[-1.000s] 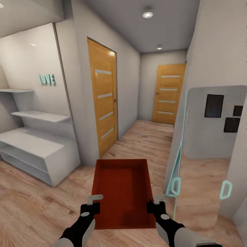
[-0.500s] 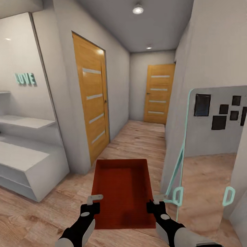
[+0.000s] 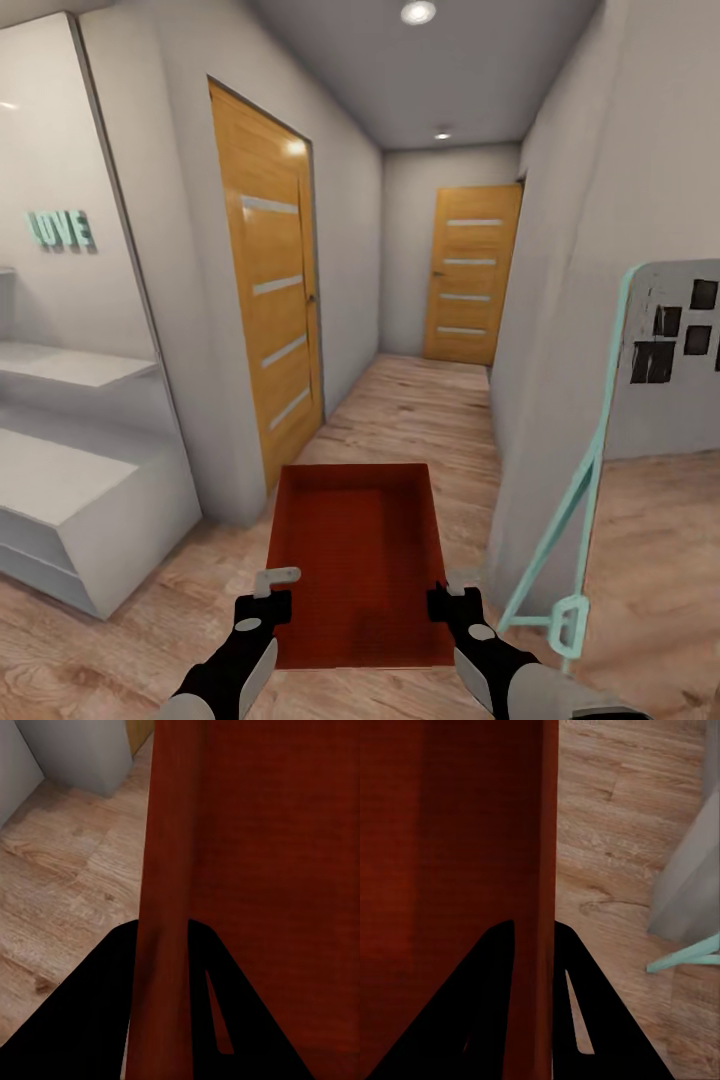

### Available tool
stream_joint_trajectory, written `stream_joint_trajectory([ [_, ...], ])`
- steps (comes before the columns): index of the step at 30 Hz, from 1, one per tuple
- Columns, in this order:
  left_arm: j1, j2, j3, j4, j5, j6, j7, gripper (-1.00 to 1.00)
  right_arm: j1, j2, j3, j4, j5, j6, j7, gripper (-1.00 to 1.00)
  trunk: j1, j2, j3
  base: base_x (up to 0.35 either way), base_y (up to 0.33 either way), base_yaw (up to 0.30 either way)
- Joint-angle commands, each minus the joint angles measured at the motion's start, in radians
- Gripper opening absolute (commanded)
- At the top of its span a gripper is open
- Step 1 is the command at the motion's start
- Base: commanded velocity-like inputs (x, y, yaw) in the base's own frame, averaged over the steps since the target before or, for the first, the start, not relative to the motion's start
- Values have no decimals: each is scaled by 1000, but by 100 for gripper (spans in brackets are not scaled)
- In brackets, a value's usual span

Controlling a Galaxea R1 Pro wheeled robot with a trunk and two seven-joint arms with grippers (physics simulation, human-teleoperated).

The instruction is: Move the two storage containers from the living room to the garage. In the garage, place one container on the floor and stack the other container on top of it (either order is fine).

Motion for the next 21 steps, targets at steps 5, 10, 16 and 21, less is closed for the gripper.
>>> stream_joint_trajectory([
  [5,-1,8,37,-42,-15,2,9,-100,0,-1,-18,2,-1,-3,-8,-100,1,-1,-1,321,139,-1],
  [10,-1,8,37,-42,-15,2,9,-100,0,0,-18,2,-2,-3,-9,-100,1,-1,-1,321,139,-216],
  [16,-1,8,37,-42,-15,2,9,-100,0,0,-18,2,-1,-3,-8,-100,1,-1,-1,321,139,-278],
  [21,-1,8,37,-42,-15,2,9,-100,0,0,-18,2,-1,-3,-8,-100,1,-1,-1,321,139,-283],
])
